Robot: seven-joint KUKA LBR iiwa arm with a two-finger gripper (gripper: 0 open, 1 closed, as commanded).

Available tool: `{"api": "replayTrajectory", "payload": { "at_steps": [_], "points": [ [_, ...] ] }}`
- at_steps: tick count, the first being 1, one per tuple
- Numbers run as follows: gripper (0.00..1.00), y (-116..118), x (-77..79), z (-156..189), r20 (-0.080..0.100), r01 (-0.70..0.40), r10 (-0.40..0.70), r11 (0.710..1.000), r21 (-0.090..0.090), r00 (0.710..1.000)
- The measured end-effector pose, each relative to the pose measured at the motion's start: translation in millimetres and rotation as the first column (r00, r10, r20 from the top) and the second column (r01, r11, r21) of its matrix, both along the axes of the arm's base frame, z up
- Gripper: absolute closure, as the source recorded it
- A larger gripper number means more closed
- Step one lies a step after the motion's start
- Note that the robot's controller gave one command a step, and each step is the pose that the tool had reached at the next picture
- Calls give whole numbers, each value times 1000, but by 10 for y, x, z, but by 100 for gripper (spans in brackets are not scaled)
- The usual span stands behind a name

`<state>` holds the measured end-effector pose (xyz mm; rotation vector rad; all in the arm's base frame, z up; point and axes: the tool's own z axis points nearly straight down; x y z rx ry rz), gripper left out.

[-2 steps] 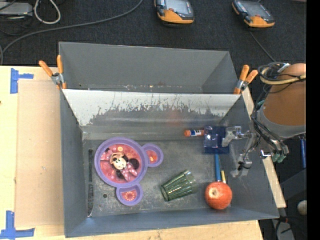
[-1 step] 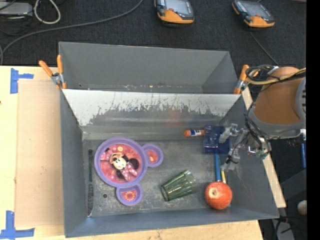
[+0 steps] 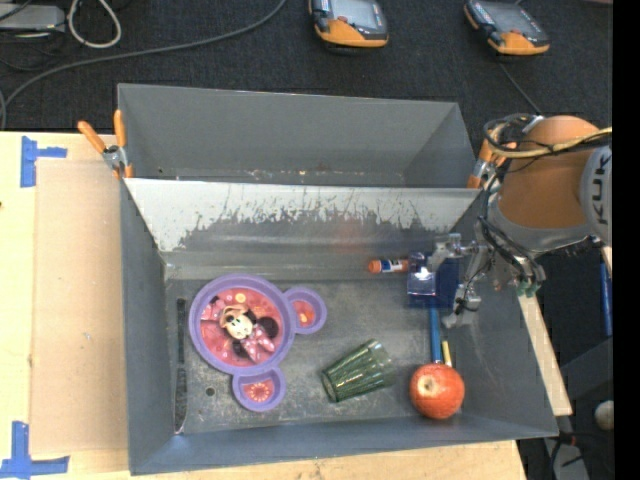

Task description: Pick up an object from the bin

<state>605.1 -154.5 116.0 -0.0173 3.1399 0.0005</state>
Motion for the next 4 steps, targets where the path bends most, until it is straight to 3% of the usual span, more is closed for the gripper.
{"api": "replayTrajectory", "payload": {
  "at_steps": [1, 2, 3, 4],
  "points": [
    [0, 100, 51, -33, -2, 158, -158, 987, 1, 987],
    [0, 146, 127, -316, -2, 169, -169, 986, 0, 986],
    [100, 124, 28, -482, -33, 548, -548, 836, -6, 836],
    [100, 124, 29, -481, -33, 546, -546, 837, -7, 837]
  ]
}}
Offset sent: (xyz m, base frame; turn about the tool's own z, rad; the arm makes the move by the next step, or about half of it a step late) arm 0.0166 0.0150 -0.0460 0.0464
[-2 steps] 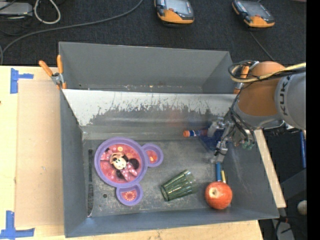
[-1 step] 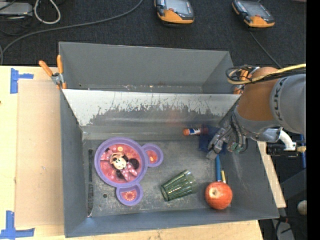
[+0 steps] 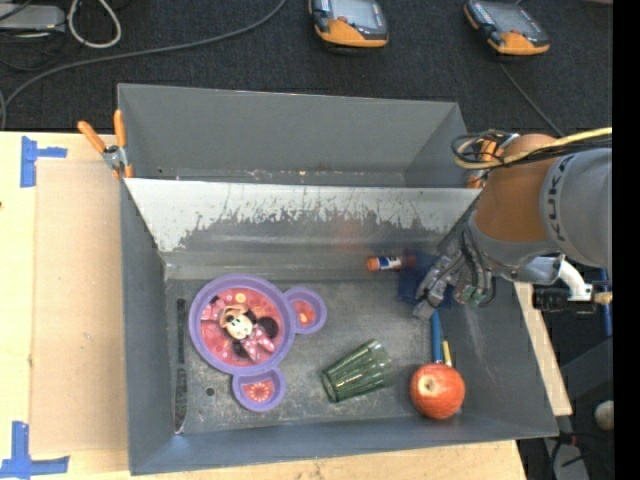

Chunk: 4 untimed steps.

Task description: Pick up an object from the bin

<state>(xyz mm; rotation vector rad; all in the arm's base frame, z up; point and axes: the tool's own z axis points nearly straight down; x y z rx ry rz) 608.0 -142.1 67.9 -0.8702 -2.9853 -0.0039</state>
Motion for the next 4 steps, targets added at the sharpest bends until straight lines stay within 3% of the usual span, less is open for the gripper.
{"api": "replayTrajectory", "payload": {
  "at_steps": [1, 2, 4],
  "points": [
    [100, 5, -22, 176, -5, -1, 1, 1000, 2, 1000],
    [100, -5, 16, 464, 9, -1, 1, 1000, -1, 1000],
    [100, -5, 16, 1112, 10, -8, 8, 1000, 1, 1000]
  ]
}}
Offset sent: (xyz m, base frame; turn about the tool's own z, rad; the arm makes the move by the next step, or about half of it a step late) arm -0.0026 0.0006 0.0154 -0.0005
